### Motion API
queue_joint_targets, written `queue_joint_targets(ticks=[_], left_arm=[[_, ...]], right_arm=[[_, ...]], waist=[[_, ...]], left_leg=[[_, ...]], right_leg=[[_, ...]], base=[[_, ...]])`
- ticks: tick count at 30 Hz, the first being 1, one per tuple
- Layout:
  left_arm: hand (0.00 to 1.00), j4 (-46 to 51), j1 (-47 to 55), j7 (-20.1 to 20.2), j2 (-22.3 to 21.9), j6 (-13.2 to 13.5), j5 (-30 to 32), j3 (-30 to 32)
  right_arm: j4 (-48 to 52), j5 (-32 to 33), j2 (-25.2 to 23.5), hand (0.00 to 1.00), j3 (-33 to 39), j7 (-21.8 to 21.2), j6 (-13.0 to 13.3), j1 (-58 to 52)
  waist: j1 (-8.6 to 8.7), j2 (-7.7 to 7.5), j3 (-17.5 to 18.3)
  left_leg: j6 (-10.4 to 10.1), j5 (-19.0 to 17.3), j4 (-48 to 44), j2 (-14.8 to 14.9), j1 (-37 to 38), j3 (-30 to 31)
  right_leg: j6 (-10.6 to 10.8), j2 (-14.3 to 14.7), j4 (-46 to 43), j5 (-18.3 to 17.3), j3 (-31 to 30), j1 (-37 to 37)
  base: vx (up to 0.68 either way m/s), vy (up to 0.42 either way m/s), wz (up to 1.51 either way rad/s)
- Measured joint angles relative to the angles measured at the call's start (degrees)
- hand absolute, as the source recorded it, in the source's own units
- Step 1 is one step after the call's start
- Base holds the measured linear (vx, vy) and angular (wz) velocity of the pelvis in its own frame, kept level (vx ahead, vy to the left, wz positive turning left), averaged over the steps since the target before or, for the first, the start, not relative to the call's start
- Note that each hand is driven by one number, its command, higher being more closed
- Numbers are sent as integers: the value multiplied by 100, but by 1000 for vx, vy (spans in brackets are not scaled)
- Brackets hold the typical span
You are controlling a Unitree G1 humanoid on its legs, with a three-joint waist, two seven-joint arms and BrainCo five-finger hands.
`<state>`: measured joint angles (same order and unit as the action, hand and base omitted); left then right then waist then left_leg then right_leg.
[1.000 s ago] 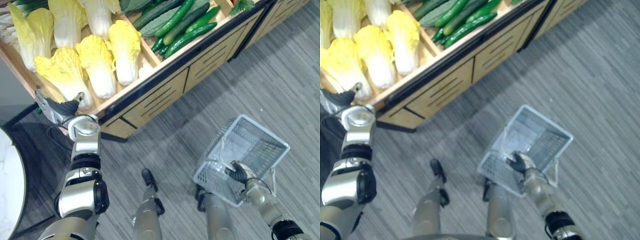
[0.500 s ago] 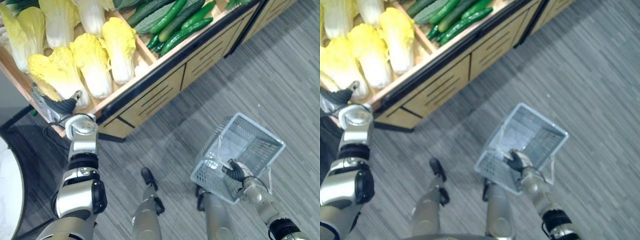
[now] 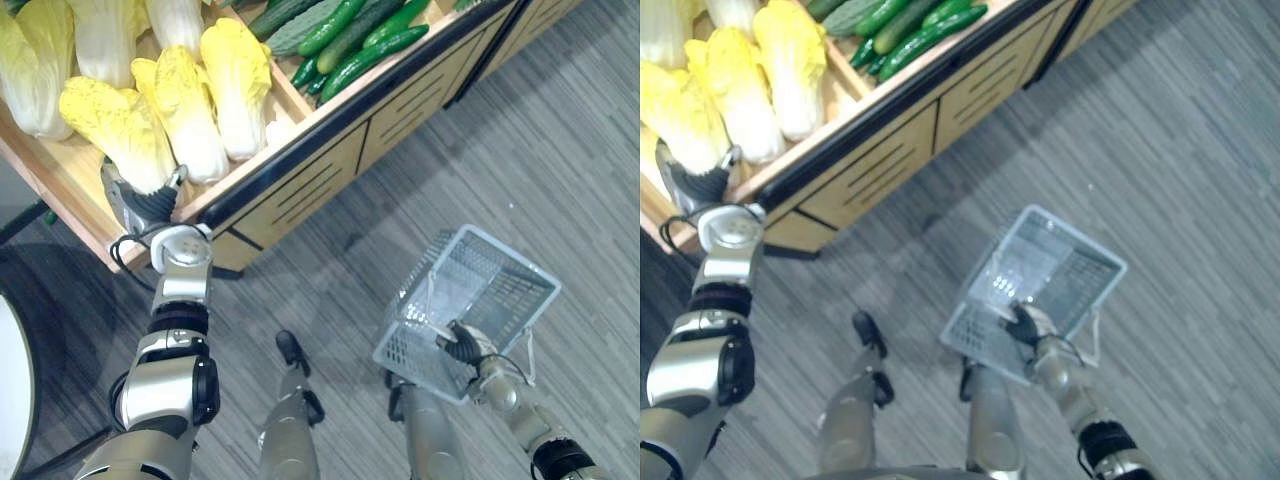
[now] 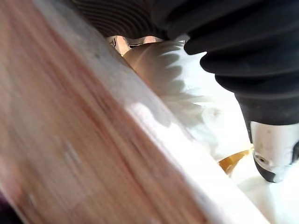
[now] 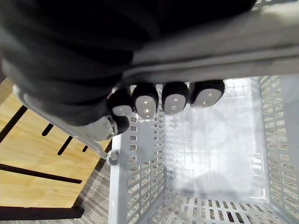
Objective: Pick vegetable in the basket
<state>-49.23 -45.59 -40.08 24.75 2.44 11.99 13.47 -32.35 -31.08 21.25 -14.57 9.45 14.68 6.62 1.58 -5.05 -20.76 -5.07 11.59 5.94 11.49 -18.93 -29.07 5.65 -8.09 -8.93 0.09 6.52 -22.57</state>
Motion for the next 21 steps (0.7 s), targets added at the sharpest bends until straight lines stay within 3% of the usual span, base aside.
queue_joint_targets(ticks=[2,3,21], left_arm=[[0,0,29,12,-4,17,0,-16],[100,-1,33,21,-3,16,0,-17],[100,-366,38,55,23,-52,5,16]], right_arm=[[0,0,-5,100,-4,1,0,0],[-2,-2,-14,100,-5,3,0,-1],[-6,-11,-98,100,-158,20,59,-199]], waist=[[5,0,2],[8,0,2],[43,-54,151]], left_leg=[[0,0,0,-11,-1,1],[0,0,0,-11,-1,1],[2,2,0,7,113,-29]], right_leg=[[19,-10,23,15,-11,2],[22,-8,36,20,-11,6],[21,12,93,49,-11,147]], base=[[35,-9,-2],[0,0,0],[22,-9,0]])
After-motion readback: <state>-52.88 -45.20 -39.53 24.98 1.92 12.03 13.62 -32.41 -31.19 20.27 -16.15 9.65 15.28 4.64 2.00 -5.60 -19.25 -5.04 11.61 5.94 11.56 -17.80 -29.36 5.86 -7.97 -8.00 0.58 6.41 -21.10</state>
